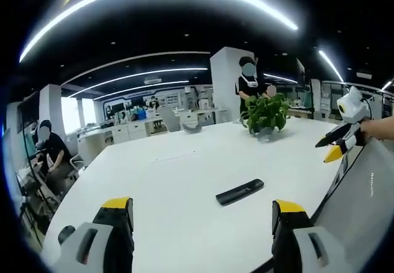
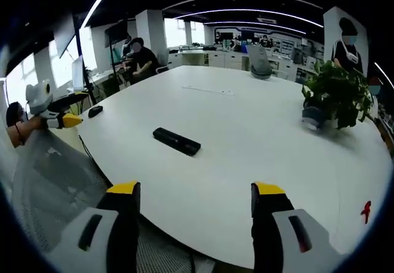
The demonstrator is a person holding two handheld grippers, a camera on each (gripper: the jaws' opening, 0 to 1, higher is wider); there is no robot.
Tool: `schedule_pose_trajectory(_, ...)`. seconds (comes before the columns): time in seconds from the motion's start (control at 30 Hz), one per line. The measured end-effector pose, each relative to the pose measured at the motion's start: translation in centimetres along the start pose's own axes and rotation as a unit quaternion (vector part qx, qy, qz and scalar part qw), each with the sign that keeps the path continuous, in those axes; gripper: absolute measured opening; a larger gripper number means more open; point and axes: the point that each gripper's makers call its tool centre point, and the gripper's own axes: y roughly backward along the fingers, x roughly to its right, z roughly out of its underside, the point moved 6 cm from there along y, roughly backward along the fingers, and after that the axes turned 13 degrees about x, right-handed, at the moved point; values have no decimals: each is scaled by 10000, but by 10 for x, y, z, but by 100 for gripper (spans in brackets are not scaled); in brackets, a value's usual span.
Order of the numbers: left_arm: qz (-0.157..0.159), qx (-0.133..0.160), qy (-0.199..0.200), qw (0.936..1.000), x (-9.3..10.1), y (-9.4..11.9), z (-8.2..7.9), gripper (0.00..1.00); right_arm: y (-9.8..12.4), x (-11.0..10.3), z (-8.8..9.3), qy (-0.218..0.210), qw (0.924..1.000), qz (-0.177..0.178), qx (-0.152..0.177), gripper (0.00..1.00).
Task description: Press the specified remote control buttons in sequence, fully releasing each button before pressing the next.
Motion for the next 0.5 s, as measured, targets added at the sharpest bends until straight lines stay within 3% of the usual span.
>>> schedule_pose_trajectory(0.5,-12,-23,-32,10000,0,0,0,97,0,-1,-1,42,10000,-25,18,76)
